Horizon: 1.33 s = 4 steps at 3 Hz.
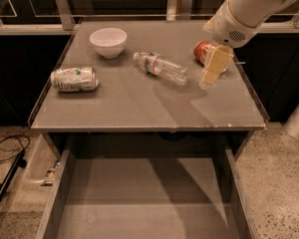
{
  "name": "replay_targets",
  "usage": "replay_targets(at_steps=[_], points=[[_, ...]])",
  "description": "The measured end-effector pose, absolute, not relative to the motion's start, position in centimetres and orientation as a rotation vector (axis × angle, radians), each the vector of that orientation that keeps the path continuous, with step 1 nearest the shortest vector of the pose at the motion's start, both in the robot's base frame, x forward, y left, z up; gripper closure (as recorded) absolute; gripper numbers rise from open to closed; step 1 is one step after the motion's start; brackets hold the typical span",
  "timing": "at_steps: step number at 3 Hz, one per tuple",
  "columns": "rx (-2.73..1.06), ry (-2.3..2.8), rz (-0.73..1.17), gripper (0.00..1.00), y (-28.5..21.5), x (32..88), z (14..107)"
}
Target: Place water bottle into top drawer
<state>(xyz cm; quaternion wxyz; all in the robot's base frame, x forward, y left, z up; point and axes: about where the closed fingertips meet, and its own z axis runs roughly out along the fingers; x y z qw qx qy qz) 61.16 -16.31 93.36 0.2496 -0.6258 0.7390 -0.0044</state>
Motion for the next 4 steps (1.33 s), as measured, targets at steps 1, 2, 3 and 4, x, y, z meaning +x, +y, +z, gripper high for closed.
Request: replay_targets(at_steps=[1, 2, 3, 4], points=[[-1.662, 2.009, 0.106, 0.00, -15.7, 63.1, 92.8], [-1.656, 1.982, 0.250, 0.00, -14.4, 64.0, 93.0], [-1.629, 1.941, 0.418, 0.00, -12.6, 64.1, 92.8], [-1.587, 1.916, 0.457, 0.00, -11.6, 63.8, 92.9]])
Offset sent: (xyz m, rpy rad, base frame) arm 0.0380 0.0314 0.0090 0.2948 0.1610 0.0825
